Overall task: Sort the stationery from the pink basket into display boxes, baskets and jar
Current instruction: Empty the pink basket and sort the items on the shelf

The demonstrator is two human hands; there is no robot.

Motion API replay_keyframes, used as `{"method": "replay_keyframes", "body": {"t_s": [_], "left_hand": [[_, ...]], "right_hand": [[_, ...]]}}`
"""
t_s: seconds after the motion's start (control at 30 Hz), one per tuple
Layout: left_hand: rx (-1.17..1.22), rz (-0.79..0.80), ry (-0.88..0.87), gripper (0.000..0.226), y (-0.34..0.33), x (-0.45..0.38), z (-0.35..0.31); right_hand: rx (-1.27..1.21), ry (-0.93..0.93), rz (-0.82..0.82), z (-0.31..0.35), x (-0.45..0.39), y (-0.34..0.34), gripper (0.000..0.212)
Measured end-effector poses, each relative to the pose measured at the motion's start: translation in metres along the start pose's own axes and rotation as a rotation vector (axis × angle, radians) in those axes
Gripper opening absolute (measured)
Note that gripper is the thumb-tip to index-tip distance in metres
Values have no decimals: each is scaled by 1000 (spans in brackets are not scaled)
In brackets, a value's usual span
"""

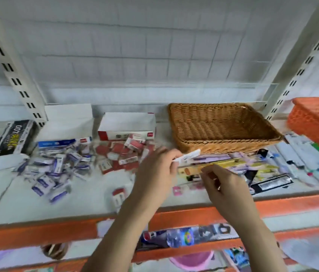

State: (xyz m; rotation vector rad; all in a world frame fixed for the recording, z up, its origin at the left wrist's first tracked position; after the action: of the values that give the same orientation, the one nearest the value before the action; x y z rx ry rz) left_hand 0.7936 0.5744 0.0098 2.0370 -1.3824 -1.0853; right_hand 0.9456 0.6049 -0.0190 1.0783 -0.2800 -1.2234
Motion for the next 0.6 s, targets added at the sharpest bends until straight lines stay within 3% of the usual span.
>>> {"method": "replay_keyframes", "body": {"t_s": [0.13,0.3,0.47,0.6], "left_hand": [[-80,65,-68,28,-59,-25,-49],[-133,206,-88,32,-91,-32,-55],[-148,127,-57,33,-47,-14,-25],[-175,32,47,26,22,21,30]], "right_hand": [[22,-60,-14,-49,10,28,9],[-19,-71,-1,-61,18,26,12],[-32,-27,33,-36,11,10,10],[-75,57,26,22,2,-18,7]]}}
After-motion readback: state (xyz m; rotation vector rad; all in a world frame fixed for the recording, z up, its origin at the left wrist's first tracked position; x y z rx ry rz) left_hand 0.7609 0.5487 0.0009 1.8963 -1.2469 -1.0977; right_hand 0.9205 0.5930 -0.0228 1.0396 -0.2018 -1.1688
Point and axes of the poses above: each hand's wrist, its own x-axis away from the middle knuckle, its own y-axis out of the back of the hand, z = x × y, the point moved 10 cm from there along -x, towards the middle knuckle, and after that the axes turned 1 degree about x, right-handed, at the moved point
